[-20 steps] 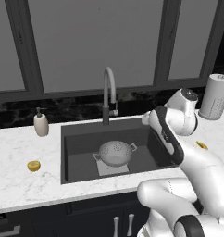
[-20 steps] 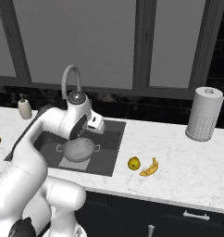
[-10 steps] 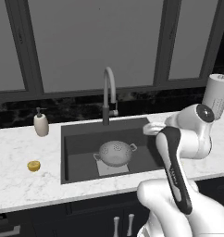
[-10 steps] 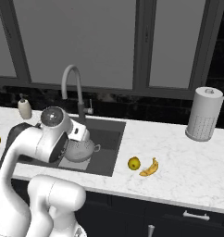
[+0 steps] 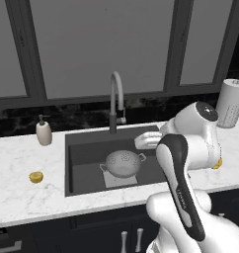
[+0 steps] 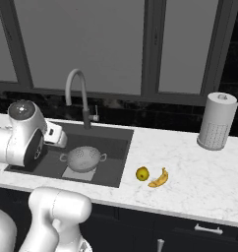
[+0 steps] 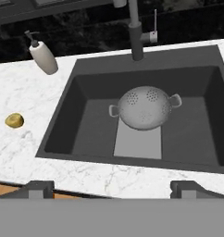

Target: Put the colander in the sink, put the kiwi, pear, banana in the colander, and turn on the sink faucet and pour water over the colander.

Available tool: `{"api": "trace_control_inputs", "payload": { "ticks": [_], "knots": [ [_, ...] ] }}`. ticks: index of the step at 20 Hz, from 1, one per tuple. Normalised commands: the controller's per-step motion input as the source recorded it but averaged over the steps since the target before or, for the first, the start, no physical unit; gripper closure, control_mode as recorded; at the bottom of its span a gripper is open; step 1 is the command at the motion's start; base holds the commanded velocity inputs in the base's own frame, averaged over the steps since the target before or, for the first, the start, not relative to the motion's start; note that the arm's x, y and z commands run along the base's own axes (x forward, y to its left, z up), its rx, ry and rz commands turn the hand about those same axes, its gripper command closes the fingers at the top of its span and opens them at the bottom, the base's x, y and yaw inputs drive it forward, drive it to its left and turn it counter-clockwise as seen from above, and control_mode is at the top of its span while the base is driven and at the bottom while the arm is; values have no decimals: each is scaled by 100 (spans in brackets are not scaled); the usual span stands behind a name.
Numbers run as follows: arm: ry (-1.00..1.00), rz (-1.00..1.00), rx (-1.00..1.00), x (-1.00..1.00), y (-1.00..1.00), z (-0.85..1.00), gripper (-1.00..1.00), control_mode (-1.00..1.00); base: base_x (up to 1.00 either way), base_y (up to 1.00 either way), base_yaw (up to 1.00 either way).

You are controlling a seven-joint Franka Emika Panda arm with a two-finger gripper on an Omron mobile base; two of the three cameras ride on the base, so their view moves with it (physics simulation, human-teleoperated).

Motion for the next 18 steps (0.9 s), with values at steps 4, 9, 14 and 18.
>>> {"api": "trace_control_inputs", "payload": {
  "ticks": [4, 9, 14, 18],
  "knots": [
    [3, 1, -2, -25, 88, 0, -100, -100, 0, 0, 0],
    [2, 0, -3, -5, 84, 0, -100, -100, 0, 0, 0],
    [10, 0, -17, 11, 79, 0, -100, -100, 0, 0, 0],
    [22, 1, -17, 34, 90, 0, -100, -100, 0, 0, 0]
  ]
}}
